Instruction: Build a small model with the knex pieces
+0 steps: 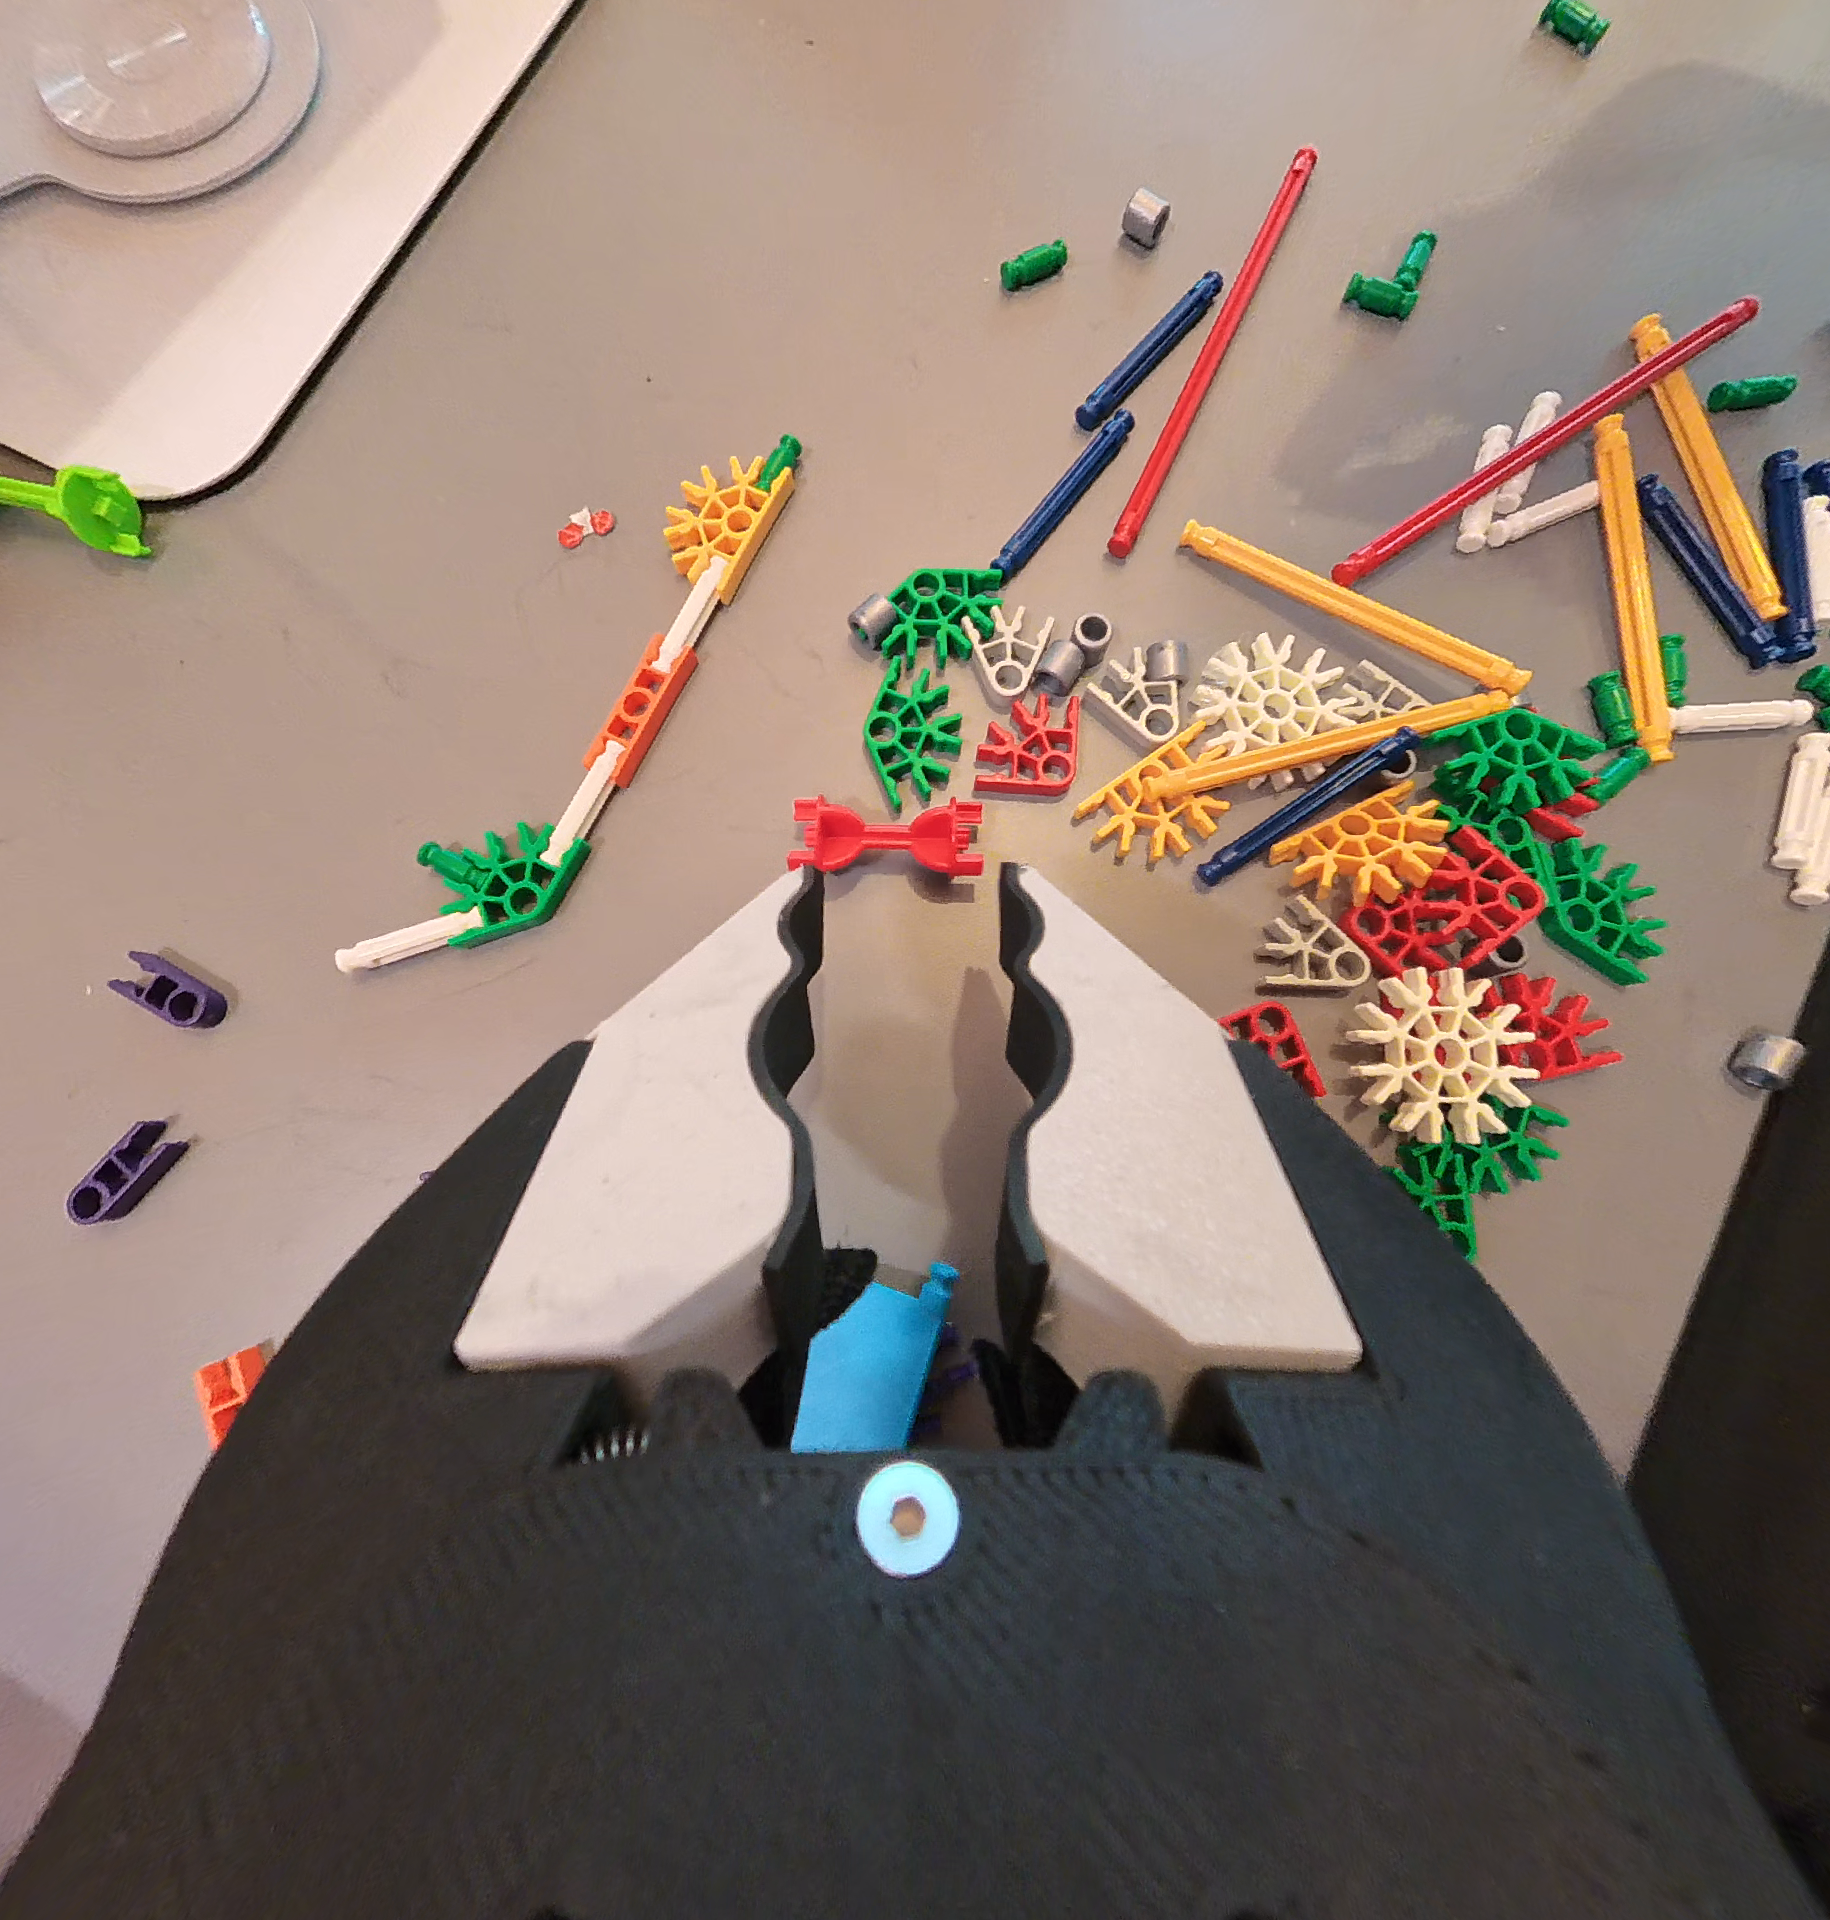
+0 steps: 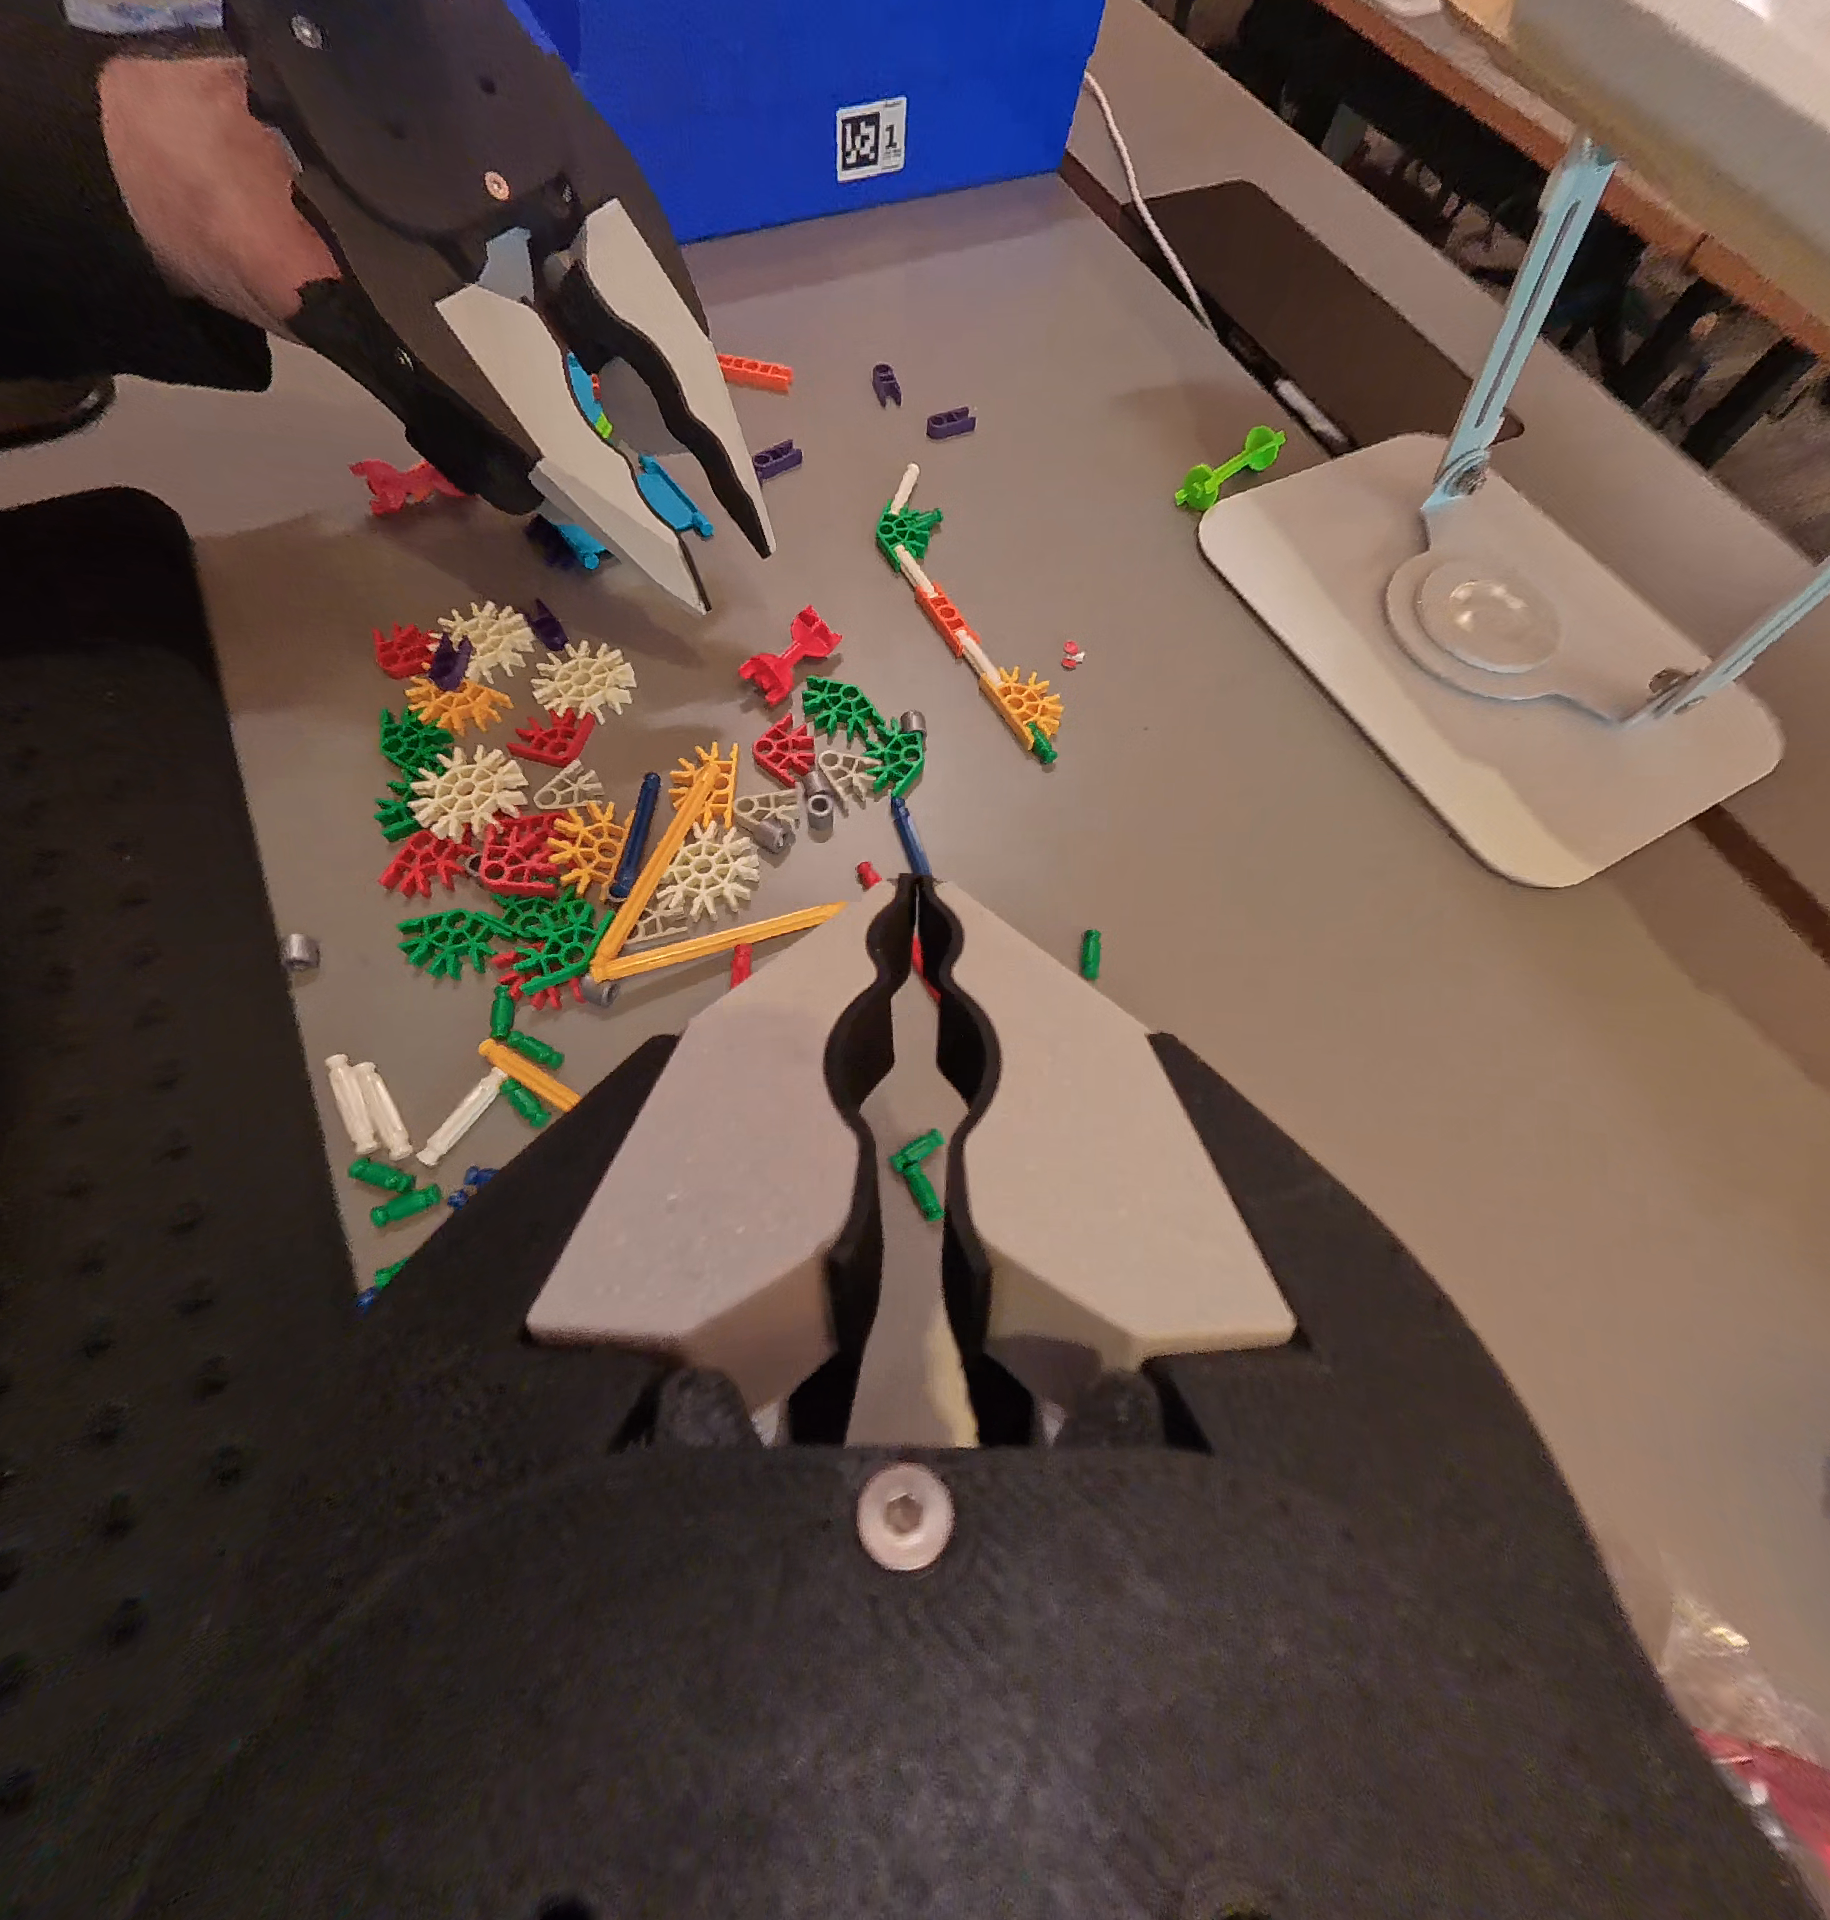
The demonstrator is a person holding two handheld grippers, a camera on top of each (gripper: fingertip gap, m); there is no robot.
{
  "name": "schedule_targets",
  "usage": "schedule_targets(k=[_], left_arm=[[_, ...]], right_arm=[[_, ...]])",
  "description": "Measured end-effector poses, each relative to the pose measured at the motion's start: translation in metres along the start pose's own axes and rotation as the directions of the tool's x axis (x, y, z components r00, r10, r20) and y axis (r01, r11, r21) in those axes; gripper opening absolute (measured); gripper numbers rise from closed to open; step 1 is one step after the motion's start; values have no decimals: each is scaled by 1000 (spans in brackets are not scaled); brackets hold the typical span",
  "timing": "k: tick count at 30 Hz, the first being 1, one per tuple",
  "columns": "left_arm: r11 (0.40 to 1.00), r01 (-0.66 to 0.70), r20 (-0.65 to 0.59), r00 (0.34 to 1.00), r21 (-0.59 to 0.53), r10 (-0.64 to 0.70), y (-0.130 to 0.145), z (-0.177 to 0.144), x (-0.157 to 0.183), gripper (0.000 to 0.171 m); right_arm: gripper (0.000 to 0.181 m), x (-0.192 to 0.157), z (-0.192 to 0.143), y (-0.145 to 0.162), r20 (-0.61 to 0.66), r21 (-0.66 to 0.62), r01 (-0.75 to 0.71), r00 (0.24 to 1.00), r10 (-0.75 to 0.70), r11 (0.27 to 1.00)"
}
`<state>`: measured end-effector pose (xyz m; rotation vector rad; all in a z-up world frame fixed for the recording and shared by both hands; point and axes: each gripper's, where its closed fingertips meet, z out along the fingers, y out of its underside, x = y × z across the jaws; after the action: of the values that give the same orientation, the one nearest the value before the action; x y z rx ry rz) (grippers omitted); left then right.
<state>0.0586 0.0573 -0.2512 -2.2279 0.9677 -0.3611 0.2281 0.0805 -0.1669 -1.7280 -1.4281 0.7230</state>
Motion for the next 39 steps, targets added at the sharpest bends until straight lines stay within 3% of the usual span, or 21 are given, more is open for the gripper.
schedule_targets(k=[2,6,19,27,31,39], left_arm=[[1000,-4,4,1000,-5,4,0,-2,0,32],[1000,0,3,1000,-15,0,4,-7,0,33],[998,-12,-21,1000,-57,11,18,-15,12,33],[997,-20,-50,999,-74,16,27,-24,22,33],[995,-17,-49,999,-100,12,37,-26,24,33],[982,89,107,992,-169,-71,83,-82,-16,34]], right_arm=[[26,2,-2,9,-16,-24,-35,999,35,999],[31,-4,-6,32,-23,-101,-23,1000,20,995],[23,-5,-9,87,-47,-283,-96,995,86,954],[17,-58,-22,110,145,-336,-42,985,96,941],[18,-68,-28,121,149,-363,-48,983,109,930],[18,-66,-32,122,117,-331,-86,984,131,940]])
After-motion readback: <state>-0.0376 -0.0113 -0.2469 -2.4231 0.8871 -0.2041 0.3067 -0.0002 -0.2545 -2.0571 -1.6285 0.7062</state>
